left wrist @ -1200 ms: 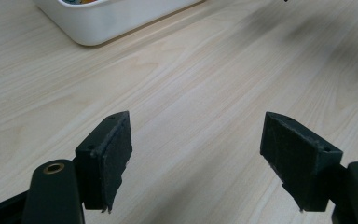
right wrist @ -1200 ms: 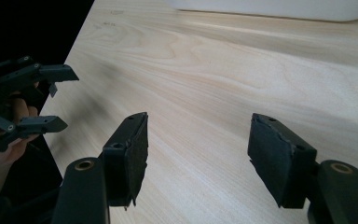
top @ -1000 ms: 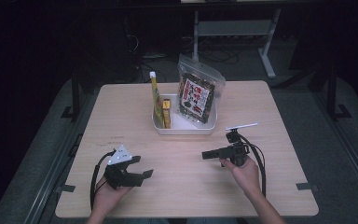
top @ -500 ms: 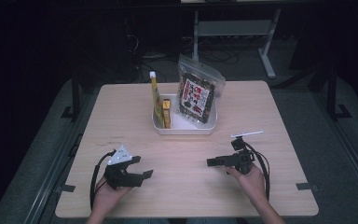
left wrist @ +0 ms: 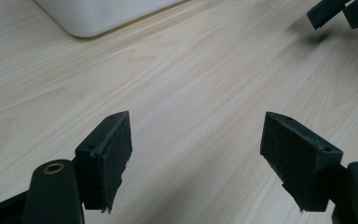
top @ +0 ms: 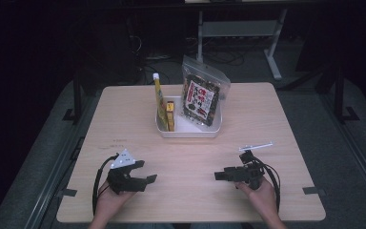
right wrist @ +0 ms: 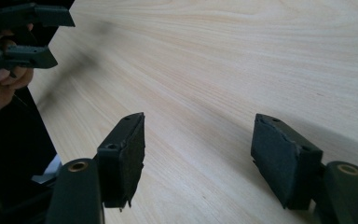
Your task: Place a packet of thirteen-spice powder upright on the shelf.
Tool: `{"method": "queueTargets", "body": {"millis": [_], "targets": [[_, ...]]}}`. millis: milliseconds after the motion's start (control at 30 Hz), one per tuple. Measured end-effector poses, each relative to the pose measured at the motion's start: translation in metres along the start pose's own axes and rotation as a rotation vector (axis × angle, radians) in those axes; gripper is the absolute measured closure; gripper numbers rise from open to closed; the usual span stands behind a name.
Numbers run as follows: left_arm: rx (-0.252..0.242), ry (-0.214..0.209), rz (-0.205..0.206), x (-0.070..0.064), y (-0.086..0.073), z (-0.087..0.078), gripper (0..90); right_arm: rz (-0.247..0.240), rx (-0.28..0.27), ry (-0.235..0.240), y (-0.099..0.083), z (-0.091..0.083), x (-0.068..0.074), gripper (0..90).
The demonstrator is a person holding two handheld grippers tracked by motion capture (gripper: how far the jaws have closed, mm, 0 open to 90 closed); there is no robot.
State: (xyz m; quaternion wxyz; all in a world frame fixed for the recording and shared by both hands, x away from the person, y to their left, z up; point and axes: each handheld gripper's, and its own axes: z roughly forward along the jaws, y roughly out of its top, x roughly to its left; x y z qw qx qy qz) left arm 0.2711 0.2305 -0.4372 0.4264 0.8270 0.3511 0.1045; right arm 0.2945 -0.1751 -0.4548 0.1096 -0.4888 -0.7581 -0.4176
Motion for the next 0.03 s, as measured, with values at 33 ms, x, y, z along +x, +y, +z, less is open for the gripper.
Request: {"method": "queueTargets", "body": {"millis": [33], "targets": [[0.0,0.0,0.0,0.0,-0.0001,0.0,24.4,-0.011,-0.005,0.001,-0.0011,0.0001,-0.0003,33.1]]}}
